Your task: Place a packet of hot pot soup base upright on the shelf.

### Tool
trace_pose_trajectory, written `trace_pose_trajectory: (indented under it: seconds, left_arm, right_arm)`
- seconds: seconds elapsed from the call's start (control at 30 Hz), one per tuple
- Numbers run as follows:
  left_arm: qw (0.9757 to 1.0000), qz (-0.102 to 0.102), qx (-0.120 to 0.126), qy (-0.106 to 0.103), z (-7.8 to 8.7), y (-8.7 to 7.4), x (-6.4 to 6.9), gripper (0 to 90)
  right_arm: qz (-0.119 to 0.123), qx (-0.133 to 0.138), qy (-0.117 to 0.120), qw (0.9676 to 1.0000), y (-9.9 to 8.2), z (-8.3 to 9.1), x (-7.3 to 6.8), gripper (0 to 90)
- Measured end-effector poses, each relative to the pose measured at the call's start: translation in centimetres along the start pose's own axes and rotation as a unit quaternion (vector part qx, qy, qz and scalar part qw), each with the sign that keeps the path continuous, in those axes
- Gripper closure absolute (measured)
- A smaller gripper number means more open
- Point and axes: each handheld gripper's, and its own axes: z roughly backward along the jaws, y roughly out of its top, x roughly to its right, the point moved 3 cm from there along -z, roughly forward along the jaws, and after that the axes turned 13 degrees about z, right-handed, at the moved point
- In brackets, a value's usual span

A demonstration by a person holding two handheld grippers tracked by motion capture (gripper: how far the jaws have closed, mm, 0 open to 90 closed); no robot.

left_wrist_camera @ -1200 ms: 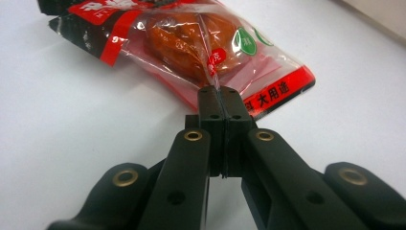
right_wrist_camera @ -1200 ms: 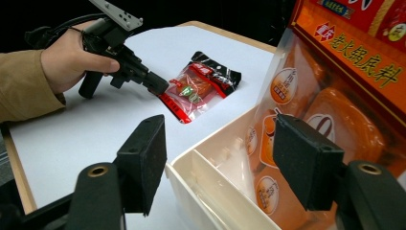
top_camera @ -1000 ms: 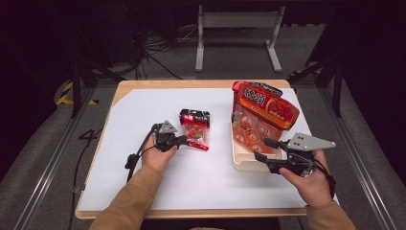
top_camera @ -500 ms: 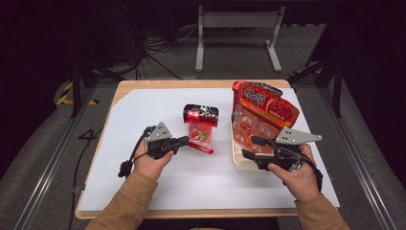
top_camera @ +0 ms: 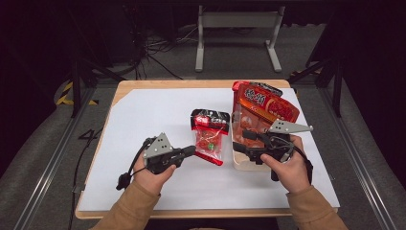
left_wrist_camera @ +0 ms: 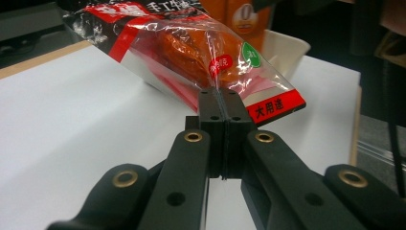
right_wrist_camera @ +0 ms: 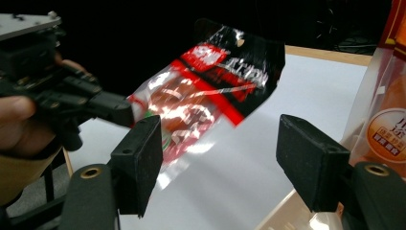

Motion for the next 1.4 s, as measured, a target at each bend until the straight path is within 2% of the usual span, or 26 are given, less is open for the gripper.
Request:
trace_pose_trajectory:
  seconds: [0.1,0.23,0.37,0.6,0.63,0.7,0.73,0.77,0.8,0.83,0.87,0.9,0.97,1.07,1.17,1.2,1.3,1.33,1.37,1.4]
  left_arm:
    - [0.9999,-0.008,-0.004,-0.010,-0.1,-0.1,0.7,90.0]
    - [0.9995,-0.010,-0.001,-0.029,-0.3,-0.1,1.2,90.0]
    - [0.9994,-0.010,-0.001,-0.032,-0.4,-0.1,1.2,90.0]
    - [0.9989,-0.015,-0.003,-0.045,-0.6,-0.2,1.3,90.0]
    - [0.9988,-0.015,-0.004,-0.047,-0.6,-0.2,1.3,90.0]
    - [0.9987,-0.016,-0.007,-0.049,-0.7,-0.2,1.2,89.9]
    - [0.9987,-0.017,-0.006,-0.048,-0.8,-0.3,1.2,89.9]
    - [0.9989,-0.020,-0.006,-0.043,-0.8,-0.3,1.1,89.9]
    - [0.9989,-0.020,-0.006,-0.043,-0.8,-0.3,1.1,89.8]
    - [0.9990,-0.023,-0.007,-0.038,-0.8,-0.3,1.0,89.8]
    - [0.9992,-0.017,-0.006,-0.037,-0.8,-0.3,1.0,89.7]
    - [0.9991,-0.019,-0.006,-0.037,-0.8,-0.3,0.9,89.6]
    - [0.9990,-0.015,-0.008,-0.040,-0.9,-0.4,0.7,89.6]
    - [0.9990,-0.009,-0.012,-0.042,-1.1,-0.6,0.5,89.3]
    - [0.9988,-0.009,-0.018,-0.044,-1.2,-0.7,0.3,88.0]
    - [0.9988,-0.007,-0.023,-0.044,-1.3,-0.8,0.2,87.0]
    - [0.9979,0.005,-0.050,-0.041,-1.7,-1.2,-0.1,84.5]
    - [0.9972,0.020,-0.052,-0.049,-1.9,-1.3,-0.4,82.6]
    - [0.9972,0.020,-0.052,-0.049,-1.9,-1.3,-0.4,79.8]
    - [0.9969,0.029,-0.052,-0.051,-1.9,-1.3,-0.4,77.1]
  right_arm:
    - [-0.003,-0.006,-0.007,0.9999,0.3,-0.2,0.2,33.1]
    - [-0.026,-0.015,-0.025,0.9992,0.4,-0.7,0.7,31.7]
    - [-0.039,-0.013,-0.020,0.9990,0.4,-1.0,1.0,31.6]
    - [-0.056,-0.017,-0.012,0.9982,0.5,-1.8,1.8,37.9]
    - [-0.055,-0.018,-0.010,0.9983,0.5,-1.9,1.9,42.0]
    - [-0.053,-0.025,0.000,0.9983,0.6,-1.9,1.9,56.1]
    - [-0.042,-0.028,-0.002,0.9987,0.7,-1.9,1.9,64.7]
    - [-0.034,-0.031,-0.006,0.9989,0.8,-1.9,1.9,68.7]
    - [-0.034,-0.031,-0.006,0.9989,0.8,-1.9,1.9,68.7]
    - [-0.024,-0.035,-0.012,0.9990,0.9,-1.8,1.9,76.0]
    - [-0.013,-0.040,-0.019,0.9990,1.0,-1.7,2.0,84.5]
    - [0.001,-0.040,-0.017,0.9990,1.3,-1.5,2.0,89.6]
    - [0.007,-0.040,-0.017,0.9990,1.4,-1.5,1.9,89.9]
    - [0.038,-0.038,-0.027,0.9982,2.0,-1.3,1.4,90.0]
    - [0.050,-0.024,-0.021,0.9982,2.5,-0.9,1.1,90.0]
    - [0.060,-0.014,-0.015,0.9980,3.0,-0.6,0.7,90.0]
    - [0.072,-0.001,-0.003,0.9974,3.5,-0.3,0.1,90.0]
    - [0.090,0.006,0.011,0.9959,3.8,-0.2,-0.7,90.0]
    - [0.090,0.006,0.011,0.9959,3.8,-0.2,-0.7,90.0]
    - [0.105,0.007,0.025,0.9942,4.0,-0.3,-1.4,90.0]
